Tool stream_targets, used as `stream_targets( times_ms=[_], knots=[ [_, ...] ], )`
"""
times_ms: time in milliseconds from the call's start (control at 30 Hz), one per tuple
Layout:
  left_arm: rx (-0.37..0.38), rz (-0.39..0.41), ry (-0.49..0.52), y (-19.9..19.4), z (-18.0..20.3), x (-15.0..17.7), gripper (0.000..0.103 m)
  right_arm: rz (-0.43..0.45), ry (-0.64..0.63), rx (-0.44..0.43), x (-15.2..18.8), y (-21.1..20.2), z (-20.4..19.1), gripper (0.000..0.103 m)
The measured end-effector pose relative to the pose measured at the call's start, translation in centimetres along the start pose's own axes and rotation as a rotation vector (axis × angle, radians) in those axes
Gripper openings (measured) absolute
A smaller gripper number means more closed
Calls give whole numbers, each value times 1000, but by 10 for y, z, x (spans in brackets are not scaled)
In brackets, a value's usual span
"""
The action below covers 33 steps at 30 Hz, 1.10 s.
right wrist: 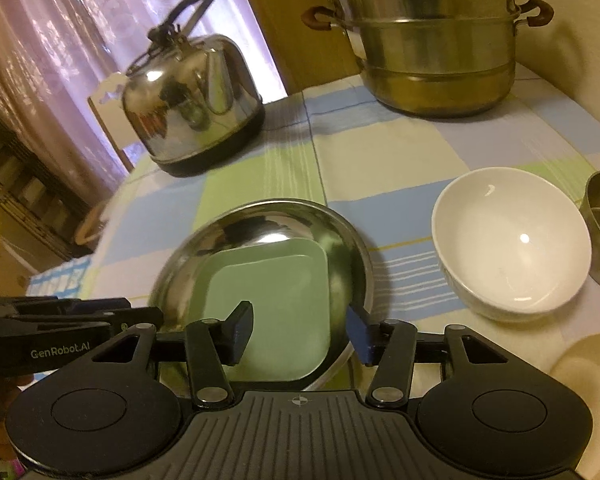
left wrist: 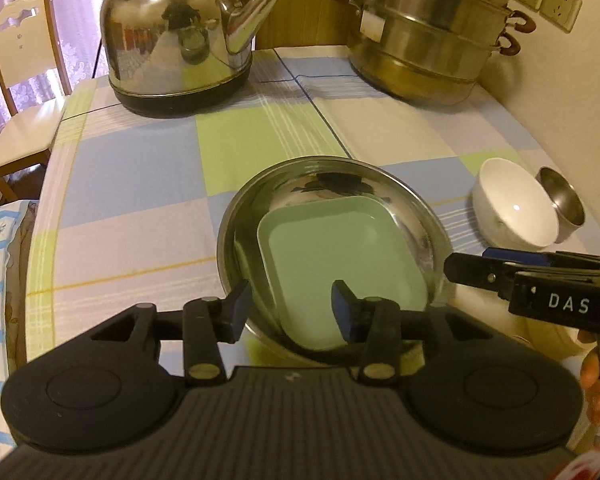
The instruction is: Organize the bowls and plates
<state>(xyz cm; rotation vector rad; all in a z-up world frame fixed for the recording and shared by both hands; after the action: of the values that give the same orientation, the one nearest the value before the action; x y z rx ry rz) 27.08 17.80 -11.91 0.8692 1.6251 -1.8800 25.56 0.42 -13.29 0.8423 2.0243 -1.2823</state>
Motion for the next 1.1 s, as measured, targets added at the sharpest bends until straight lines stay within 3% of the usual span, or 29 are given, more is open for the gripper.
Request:
stream_targets(
  times_ms=[233, 800, 1100],
  knots=[
    [-2, 3, -16, -34, 16, 14, 49, -10, 8, -42, 8, -38, -2, 68],
    [-33, -22, -86, -106, 90, 63, 51, -87, -71, -12, 39, -131, 35, 68],
    [-81, -20, -119, -133, 130, 89, 51, -126, -128, -63, 56, -161, 48, 68]
  ],
)
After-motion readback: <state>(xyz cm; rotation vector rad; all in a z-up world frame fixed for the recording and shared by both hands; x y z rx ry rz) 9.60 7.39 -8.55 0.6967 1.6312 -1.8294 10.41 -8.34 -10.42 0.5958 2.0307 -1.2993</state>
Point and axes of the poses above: each gripper's, at about its wrist camera, not at the fingertips, and y roughly the way its jaws point, z to its right, x to its underside, the point moved 5 cm from there along y, roughly the way its jaws point, and after that the axes turned 13 degrees about z, right-handed, at the moved point
